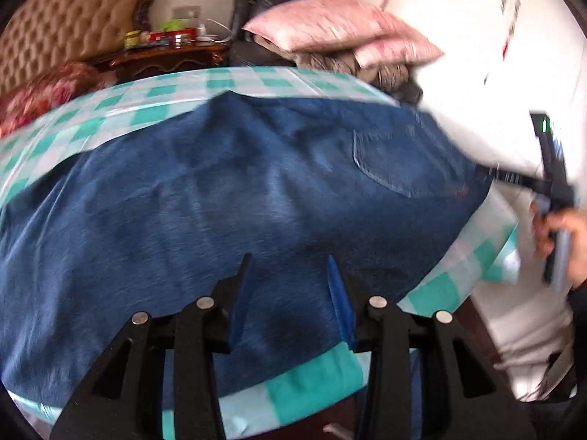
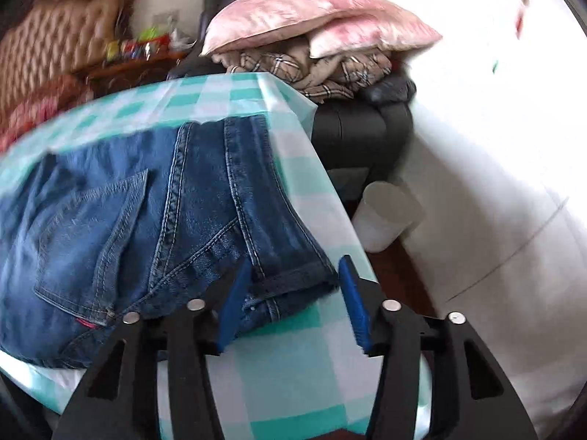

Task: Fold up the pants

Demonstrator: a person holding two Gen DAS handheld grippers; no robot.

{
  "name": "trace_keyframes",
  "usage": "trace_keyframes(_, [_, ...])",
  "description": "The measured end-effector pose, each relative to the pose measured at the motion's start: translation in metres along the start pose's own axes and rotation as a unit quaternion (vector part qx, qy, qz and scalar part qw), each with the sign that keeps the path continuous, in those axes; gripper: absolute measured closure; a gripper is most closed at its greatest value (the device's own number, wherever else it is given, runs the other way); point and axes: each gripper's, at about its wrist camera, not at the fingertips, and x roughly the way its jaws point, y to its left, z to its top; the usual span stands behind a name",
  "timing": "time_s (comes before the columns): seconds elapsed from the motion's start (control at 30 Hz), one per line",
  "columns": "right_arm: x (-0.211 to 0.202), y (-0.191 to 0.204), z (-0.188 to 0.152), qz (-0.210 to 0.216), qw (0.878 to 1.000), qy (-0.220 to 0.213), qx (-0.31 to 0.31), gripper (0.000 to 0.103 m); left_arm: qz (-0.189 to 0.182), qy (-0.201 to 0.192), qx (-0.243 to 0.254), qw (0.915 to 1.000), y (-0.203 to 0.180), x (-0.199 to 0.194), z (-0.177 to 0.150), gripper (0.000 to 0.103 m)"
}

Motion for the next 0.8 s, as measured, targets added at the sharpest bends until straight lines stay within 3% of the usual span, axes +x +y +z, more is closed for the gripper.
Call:
trace_keyframes(0.13, [0.005, -0.025, -0.003, 0.052, 0.995, 0.027, 0.078, 0.043, 0.038, -0.014, -0.044, 0.9982, 0.035, -0.023, -0.013, 0.061])
trace_keyframes(0.33, [0.021, -0.052, -0.007, 0.128, 0.972, 0.075, 0.184, 0.035, 0.081, -0.042, -0.118, 0.9888, 0.094, -0.066, -0.031, 0.061])
trace_keyframes(0.5, [0.025, -0.045, 0.0, 0.128, 0.973, 0.084, 0.172, 0.035, 0.102, -0.071, -0.19, 0.9739, 0.132, -0.1, -0.048, 0.061])
trace_keyframes(0.57, [0.027, -0.042, 0.003, 0.115, 0.977, 0.084, 0.158, 0.043, 0.111, -0.082, -0.22, 0.9656, 0.147, -0.113, -0.055, 0.061])
trace_keyframes(0.67, [0.03, -0.032, 0.007, 0.106, 0.981, 0.088, 0.136, 0.067, 0.155, -0.113, -0.278, 0.9413, 0.185, -0.148, -0.072, 0.06])
trace_keyframes(0.73, [0.028, -0.021, 0.009, 0.089, 0.986, 0.084, 0.112, 0.071, 0.187, -0.142, -0.35, 0.9068, 0.228, -0.179, -0.091, 0.052])
trace_keyframes(0.77, [0.026, -0.019, 0.009, 0.081, 0.988, 0.081, 0.103, 0.072, 0.202, -0.154, -0.386, 0.8868, 0.25, -0.195, -0.103, 0.05])
trace_keyframes(0.8, [0.025, -0.017, 0.009, 0.075, 0.989, 0.078, 0.098, 0.073, 0.222, -0.165, -0.425, 0.8617, 0.278, -0.212, -0.117, 0.048])
